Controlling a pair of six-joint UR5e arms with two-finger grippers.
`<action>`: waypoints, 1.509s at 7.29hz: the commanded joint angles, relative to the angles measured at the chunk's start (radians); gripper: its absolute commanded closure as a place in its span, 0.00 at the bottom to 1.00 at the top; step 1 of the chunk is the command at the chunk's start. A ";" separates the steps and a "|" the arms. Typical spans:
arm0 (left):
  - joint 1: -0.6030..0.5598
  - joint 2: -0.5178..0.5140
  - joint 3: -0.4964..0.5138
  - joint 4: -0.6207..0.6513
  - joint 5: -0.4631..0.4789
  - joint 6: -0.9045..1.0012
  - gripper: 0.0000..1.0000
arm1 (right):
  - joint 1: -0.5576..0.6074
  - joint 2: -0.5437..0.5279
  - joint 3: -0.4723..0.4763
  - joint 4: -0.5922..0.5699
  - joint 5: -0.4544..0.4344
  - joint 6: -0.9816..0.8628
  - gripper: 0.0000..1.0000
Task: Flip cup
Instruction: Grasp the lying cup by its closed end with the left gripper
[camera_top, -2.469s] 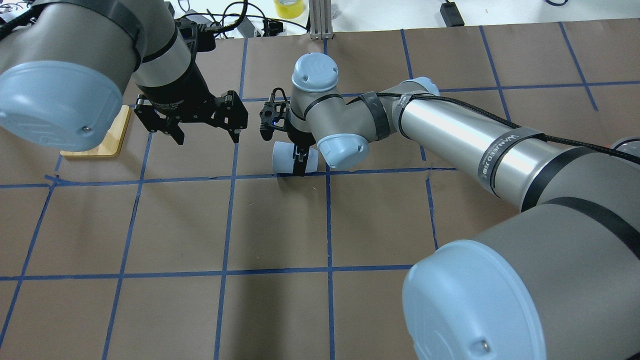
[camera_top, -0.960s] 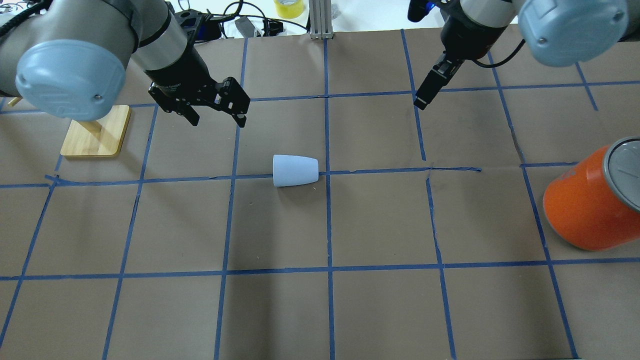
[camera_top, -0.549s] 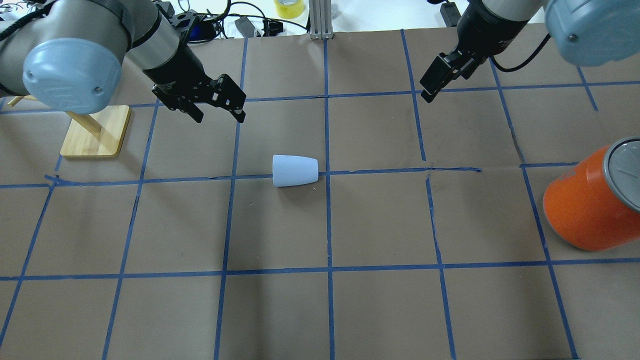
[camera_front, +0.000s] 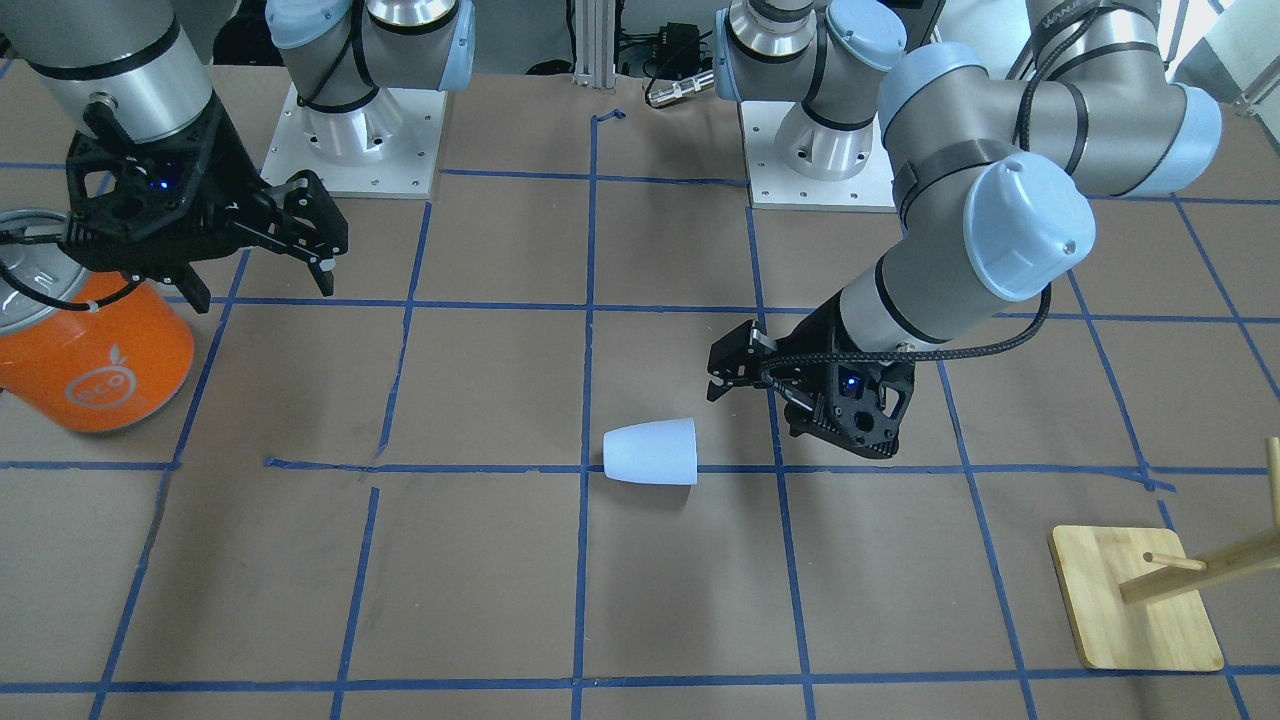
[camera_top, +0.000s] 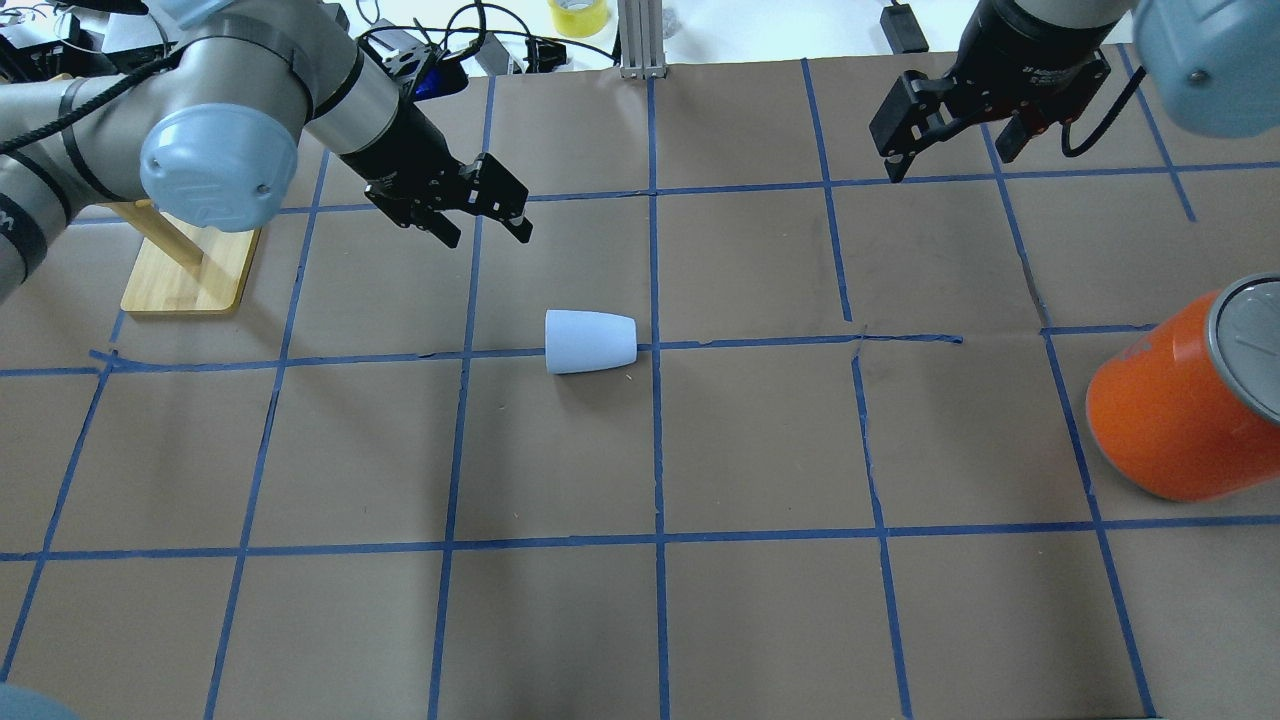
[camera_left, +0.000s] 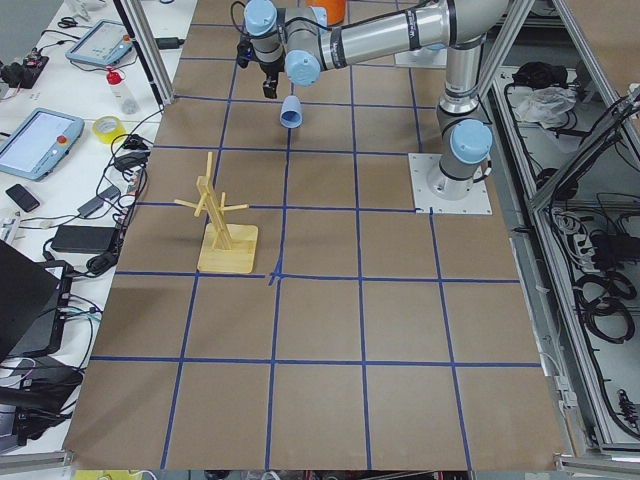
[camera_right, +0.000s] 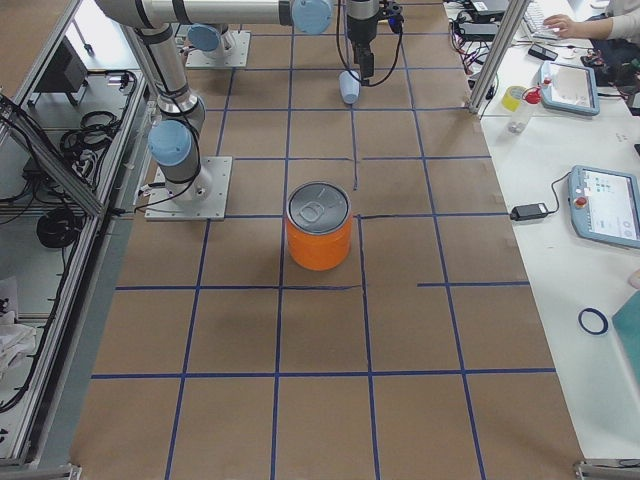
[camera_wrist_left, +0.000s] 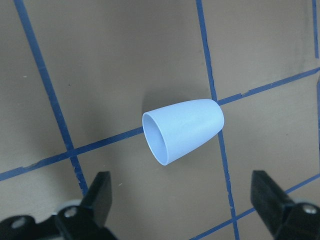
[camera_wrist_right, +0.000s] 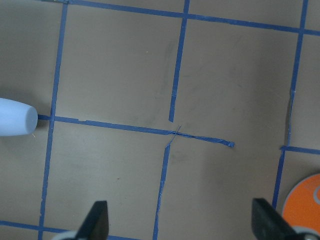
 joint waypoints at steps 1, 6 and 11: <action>0.008 -0.040 -0.050 0.113 -0.072 0.060 0.00 | 0.009 -0.001 0.001 0.001 0.002 0.078 0.00; 0.085 -0.169 -0.138 0.117 -0.239 0.151 0.00 | 0.010 0.002 0.004 -0.012 0.001 0.066 0.00; 0.085 -0.195 -0.190 0.084 -0.386 0.077 0.00 | 0.015 0.005 0.007 -0.009 0.004 0.066 0.00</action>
